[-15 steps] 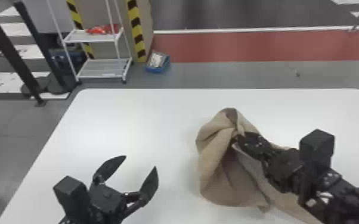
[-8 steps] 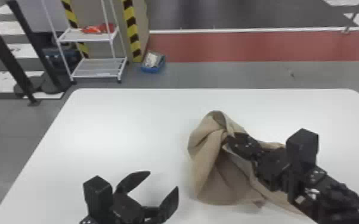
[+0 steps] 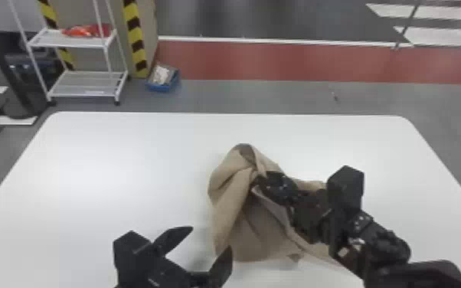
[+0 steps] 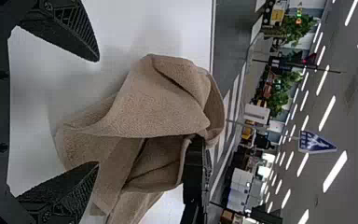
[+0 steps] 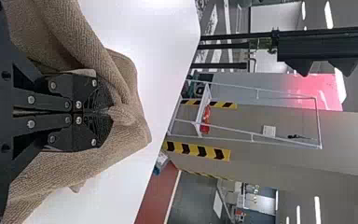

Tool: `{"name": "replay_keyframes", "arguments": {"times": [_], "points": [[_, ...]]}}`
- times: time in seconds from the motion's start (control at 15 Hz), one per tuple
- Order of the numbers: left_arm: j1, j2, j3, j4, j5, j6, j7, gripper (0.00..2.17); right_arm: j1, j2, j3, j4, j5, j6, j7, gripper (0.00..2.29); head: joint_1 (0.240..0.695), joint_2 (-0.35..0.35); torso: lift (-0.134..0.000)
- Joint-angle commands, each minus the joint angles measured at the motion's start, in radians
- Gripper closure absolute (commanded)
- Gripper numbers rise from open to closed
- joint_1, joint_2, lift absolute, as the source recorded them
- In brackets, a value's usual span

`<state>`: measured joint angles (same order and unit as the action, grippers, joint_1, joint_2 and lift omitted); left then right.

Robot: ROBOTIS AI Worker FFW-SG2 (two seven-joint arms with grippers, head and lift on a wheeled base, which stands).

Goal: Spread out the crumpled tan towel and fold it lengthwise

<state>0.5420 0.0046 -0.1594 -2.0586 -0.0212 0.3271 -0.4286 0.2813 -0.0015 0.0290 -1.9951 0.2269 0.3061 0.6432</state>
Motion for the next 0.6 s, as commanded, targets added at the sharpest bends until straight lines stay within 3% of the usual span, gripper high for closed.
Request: {"name": "replay_keyframes", "arguments": {"times": [0.0,0.13,0.2,0.33,0.4,0.53], "points": [[-0.034,-0.007,-0.058,0.043,-0.046,-0.024,0.077,0.11,0.012,0.002,0.003,-0.010,-0.001,0.000,0.001,1.42,0.695,-0.065,-0.124],[-0.063,-0.007,-0.089,0.080,-0.069,-0.021,0.165,0.18,0.022,0.002,0.005,-0.022,-0.004,0.000,0.001,1.42,0.695,-0.075,-0.124],[-0.070,-0.007,-0.095,0.080,-0.100,0.010,0.174,0.21,0.027,0.002,0.005,-0.028,-0.009,0.000,0.001,1.42,0.695,-0.075,-0.124],[-0.082,-0.007,-0.092,0.055,-0.106,0.212,0.148,0.32,0.030,0.002,0.000,-0.037,-0.015,0.003,0.001,1.42,0.695,-0.077,-0.124],[-0.085,-0.007,-0.092,0.044,-0.108,0.221,0.146,0.53,0.032,0.002,-0.001,-0.039,-0.017,0.000,0.001,1.42,0.695,-0.078,-0.124],[-0.085,-0.007,-0.089,0.041,-0.112,0.221,0.148,1.30,0.033,0.002,-0.004,-0.039,-0.024,0.000,0.001,1.42,0.695,-0.079,-0.124]]}}
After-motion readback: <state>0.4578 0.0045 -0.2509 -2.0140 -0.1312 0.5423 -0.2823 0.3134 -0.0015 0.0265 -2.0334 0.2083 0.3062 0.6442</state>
